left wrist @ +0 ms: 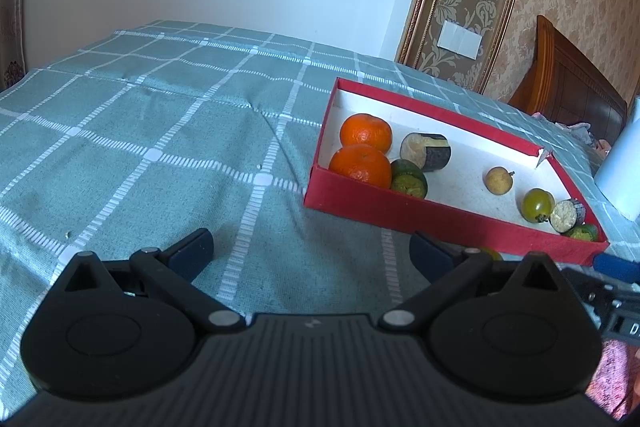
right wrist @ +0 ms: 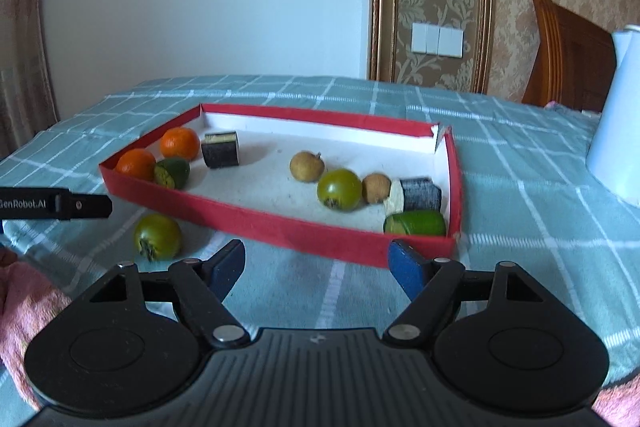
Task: Organize fruits
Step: 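Grasp the dark green tomato beside the box with the left gripper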
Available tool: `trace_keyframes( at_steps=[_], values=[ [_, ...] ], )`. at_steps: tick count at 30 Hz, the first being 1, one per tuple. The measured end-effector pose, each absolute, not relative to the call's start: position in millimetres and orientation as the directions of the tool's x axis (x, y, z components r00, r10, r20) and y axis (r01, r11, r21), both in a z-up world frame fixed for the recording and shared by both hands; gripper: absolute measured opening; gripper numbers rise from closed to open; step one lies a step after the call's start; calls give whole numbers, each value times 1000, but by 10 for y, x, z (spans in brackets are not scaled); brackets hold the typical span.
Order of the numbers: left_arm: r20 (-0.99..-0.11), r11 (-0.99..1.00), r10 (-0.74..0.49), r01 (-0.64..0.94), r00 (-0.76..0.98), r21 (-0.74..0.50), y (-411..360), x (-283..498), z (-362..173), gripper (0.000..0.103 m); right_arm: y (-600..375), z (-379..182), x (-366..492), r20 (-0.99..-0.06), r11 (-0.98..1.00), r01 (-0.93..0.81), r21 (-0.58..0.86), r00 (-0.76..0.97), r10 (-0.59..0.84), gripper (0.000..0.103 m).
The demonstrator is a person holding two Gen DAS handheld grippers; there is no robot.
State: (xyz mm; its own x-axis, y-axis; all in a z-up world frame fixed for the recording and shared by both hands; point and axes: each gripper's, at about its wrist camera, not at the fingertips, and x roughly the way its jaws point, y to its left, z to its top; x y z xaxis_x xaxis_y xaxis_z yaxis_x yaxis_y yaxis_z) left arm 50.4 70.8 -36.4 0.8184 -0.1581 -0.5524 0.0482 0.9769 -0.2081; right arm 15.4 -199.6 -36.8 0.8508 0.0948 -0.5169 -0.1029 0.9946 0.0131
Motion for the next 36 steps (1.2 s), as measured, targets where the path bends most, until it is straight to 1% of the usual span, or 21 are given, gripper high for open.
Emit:
trace_keyframes(
  at_steps=[5,7,9,11,13,15,17,18,20,23,25,26,27,29,33,36],
  values=[
    [-553,977,-158,49,818,-207,710,505,-363,103,-2081,-467,171,-571,996,-78,40,816,87,79],
    [-555,978,-166,63,815,-199,701,504,-362,103,-2141,-474,171,-573,995,-69,72,814,98,79],
    [-560,975,-194,95,805,-201,687,486,-349,103,-2163,-481,173,-578,995,-60,81,810,96,86],
    [-549,966,-217,96,807,-240,691,430,-336,103,-2144,-482,171,-582,995,-66,70,808,95,87],
    [-540,946,-257,93,802,-312,699,387,-336,103,-2126,-481,174,-586,996,-67,55,806,87,88],
    [-539,940,-250,68,804,-335,651,365,-326,103,-2108,-484,177,-591,997,-72,42,803,82,89],
    [-556,946,-245,71,794,-316,551,383,-300,103,-2089,-483,190,-594,997,-73,29,801,76,90],
    [-562,950,-240,72,792,-304,496,386,-285,103,-2083,-484,190,-596,997,-76,27,799,77,92],
    [-555,959,-221,74,802,-275,378,376,-254,103,-2074,-490,199,-600,996,-84,24,796,81,95],
    [-559,982,-160,71,814,-177,178,394,-233,103,-2071,-492,201,-601,996,-85,23,795,82,95],
    [-532,992,-115,70,839,-105,56,374,-223,103,-2072,-494,203,-601,996,-85,22,795,81,96],
    [-519,995,-102,79,849,-67,-7,363,-207,97,-2072,-494,203,-601,996,-85,22,795,81,96],
    [-506,995,-103,96,856,-38,-66,345,-185,88,-2072,-494,203,-601,996,-85,22,795,82,96],
    [-506,992,-110,127,856,0,-170,330,-147,87,-2071,-494,203,-601,996,-85,22,795,81,96],
    [-514,991,-112,135,851,8,-263,352,-146,87,-2070,-494,203,-601,996,-85,22,795,82,96],
    [-529,987,-154,155,835,-42,-232,366,-146,89,-2070,-495,204,-601,996,-85,22,795,82,96]
  ],
)
